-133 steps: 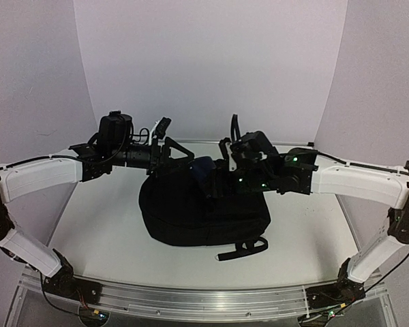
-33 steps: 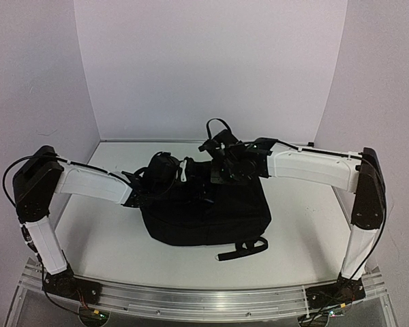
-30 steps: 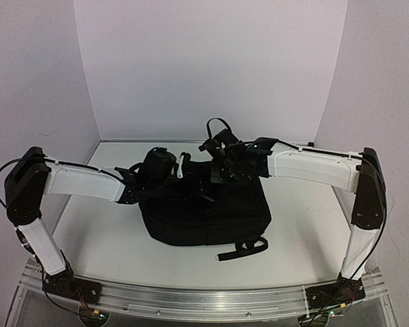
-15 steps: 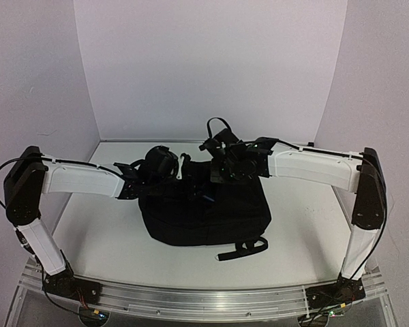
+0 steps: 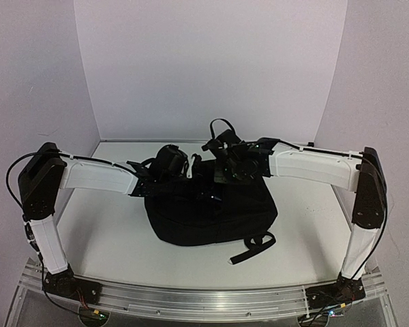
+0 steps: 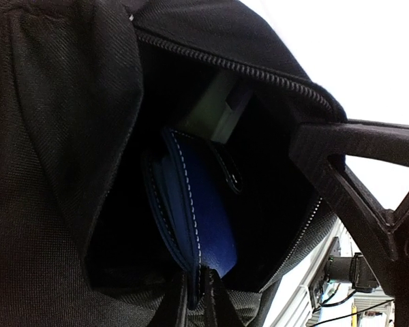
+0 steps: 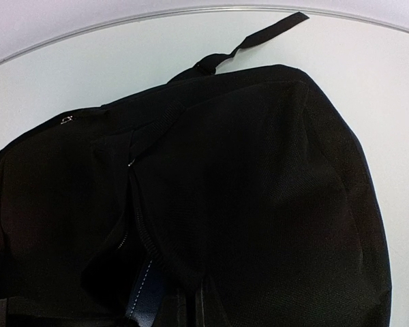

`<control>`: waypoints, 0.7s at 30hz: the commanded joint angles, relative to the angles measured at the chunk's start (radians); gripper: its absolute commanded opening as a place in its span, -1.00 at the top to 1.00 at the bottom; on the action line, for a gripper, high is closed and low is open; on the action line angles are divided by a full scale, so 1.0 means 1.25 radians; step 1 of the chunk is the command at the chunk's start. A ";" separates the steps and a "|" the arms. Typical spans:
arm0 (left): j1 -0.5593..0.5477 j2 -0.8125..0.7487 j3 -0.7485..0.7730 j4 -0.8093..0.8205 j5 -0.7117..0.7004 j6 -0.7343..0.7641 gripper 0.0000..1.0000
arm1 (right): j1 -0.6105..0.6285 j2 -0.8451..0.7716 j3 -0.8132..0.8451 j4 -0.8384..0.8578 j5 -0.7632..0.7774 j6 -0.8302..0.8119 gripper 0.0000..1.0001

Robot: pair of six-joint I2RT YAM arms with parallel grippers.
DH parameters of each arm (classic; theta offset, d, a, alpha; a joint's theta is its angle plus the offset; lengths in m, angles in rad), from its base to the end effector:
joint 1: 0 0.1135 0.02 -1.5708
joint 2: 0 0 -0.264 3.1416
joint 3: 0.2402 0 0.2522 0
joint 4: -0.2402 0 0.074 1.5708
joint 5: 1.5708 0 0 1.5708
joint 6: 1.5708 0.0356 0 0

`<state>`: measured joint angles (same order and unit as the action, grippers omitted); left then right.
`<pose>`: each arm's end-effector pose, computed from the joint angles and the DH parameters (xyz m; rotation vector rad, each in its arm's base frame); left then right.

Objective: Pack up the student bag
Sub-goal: Place the personal item in the student bag.

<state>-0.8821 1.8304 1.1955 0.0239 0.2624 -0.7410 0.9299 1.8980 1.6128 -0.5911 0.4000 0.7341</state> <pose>0.2530 -0.3219 0.2095 0.3362 2.4006 -1.1327 0.2653 0.3325 0.2701 -0.0587 2.3783 0.3109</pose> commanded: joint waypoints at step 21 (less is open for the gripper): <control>0.028 0.134 0.153 0.122 -0.063 0.086 0.90 | 0.016 -0.059 -0.072 0.129 -0.083 0.056 1.00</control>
<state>-0.8675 1.9228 1.3104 0.0600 0.2413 -0.6771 0.9103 1.8887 1.5313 -0.5102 0.4007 0.7719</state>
